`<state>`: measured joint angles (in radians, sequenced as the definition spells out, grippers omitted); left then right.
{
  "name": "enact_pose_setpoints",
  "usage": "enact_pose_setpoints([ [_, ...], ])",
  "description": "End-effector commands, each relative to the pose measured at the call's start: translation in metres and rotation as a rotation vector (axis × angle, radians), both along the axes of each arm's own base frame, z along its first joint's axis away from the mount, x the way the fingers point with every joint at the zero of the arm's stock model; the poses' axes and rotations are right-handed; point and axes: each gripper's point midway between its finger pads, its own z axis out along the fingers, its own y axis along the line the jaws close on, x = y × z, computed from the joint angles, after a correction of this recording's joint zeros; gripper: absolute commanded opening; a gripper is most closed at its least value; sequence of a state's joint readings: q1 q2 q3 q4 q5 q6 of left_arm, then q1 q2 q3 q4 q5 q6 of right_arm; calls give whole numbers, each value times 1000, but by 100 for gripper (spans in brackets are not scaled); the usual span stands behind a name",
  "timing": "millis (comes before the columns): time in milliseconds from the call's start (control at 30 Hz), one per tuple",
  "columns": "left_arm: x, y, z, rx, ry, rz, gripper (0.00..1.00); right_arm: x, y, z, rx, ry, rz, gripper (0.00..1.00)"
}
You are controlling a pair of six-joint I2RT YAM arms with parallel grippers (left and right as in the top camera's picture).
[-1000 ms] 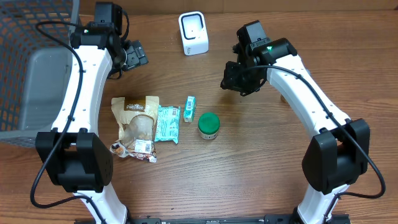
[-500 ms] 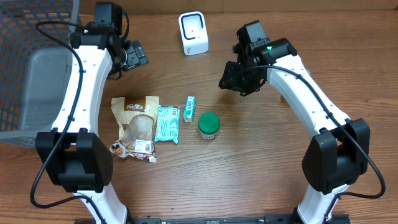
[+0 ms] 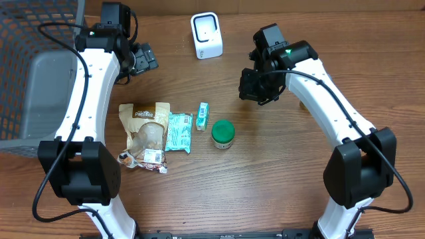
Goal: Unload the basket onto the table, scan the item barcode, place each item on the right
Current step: 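Move the right gripper left and lower it onto the green-lidded jar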
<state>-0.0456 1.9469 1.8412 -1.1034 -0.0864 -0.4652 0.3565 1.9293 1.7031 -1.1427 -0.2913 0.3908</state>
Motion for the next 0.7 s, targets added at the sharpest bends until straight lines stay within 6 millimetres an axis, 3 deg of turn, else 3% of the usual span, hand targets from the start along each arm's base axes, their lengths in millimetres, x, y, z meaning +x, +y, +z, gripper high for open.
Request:
enact_pose_setpoints([
  [0,3,-1,12,-10,-33,7,100,-7,12,22,9,-65,35,14],
  [133,3,-1,12,-10,-33,7,100,-7,19,20,-67,-110,56,23],
  [200,3,-1,12,-10,-33,7,100,-11,22,18,-95,-105,36,42],
  [367,3,-1,12,-10,-33,7,100,-32,20,9,-244,-80,-31,48],
  [433,3,-1,12,-10,-33,7,100,-40,30,9,-280,-95,-66,66],
  [567,3,-1,12,-10,-33,7,100,-48,43,10,-289,-111,-78,94],
  [600,3,-1,12,-10,-33,7,100,-49,45,10,-292,-116,-73,100],
  [667,3,-1,12,-10,-33,7,100,-51,48,10,-295,-120,-64,100],
])
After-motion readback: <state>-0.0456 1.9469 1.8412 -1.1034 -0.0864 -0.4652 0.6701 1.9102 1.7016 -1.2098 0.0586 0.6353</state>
